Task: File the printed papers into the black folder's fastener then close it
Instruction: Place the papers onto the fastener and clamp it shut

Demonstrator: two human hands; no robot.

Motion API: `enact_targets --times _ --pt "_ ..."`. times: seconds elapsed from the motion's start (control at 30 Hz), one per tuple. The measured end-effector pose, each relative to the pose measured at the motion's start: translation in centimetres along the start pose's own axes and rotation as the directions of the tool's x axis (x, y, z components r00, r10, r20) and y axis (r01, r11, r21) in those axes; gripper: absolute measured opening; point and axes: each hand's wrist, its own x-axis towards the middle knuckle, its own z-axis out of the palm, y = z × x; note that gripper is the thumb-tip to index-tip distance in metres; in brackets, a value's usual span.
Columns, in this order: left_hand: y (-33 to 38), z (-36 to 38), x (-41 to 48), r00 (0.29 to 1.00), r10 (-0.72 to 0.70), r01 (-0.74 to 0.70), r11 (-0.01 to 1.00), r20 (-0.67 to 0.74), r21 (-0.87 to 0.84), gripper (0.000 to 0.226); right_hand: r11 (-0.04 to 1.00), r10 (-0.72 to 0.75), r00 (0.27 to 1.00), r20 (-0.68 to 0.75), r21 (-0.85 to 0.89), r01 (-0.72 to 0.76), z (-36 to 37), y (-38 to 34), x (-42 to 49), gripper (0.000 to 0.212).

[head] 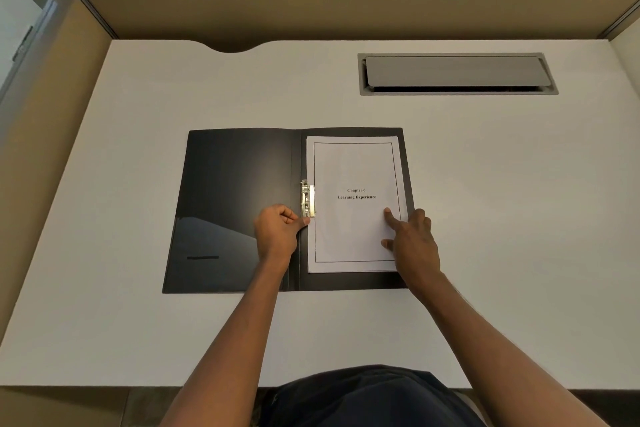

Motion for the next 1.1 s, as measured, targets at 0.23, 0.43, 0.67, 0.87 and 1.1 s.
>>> enact_targets --times 0.23,0.43,0.67,0.87,1.1 --pt "-0.1 -0.6 0.3 0.998 -0.024 0.026 0.999 0.059 -0.039 0.018 1.0 -0.001 1.0 -0.006 0.007 0.002 0.1 0.1 0.0 0.064" --pt "0.0 -1.2 0.2 0.997 -0.006 0.01 0.999 0.079 -0.05 0.011 0.991 0.017 0.999 -0.036 0.136 -0.012 0.4 0.7 0.0 0.066" --pt "0.3 -2.1 0.2 0.997 0.057 -0.057 0.998 0.059 -0.015 0.016 0.989 0.017 0.981 -0.192 0.15 0.012 0.7 0.6 -0.4 0.06" --pt "-0.7 -6.4 2.2 0.977 0.155 -0.141 0.985 -0.15 0.098 0.029 0.967 -0.246 0.95 -0.191 0.018 0.254 2.6 -3.0 -2.8 0.066" --pt "-2.7 -11.8 5.3 0.964 -0.014 0.111 0.93 -0.266 0.351 0.062 0.927 -0.374 0.925 -0.066 -0.043 0.372 4.6 -5.0 -3.6 0.072"
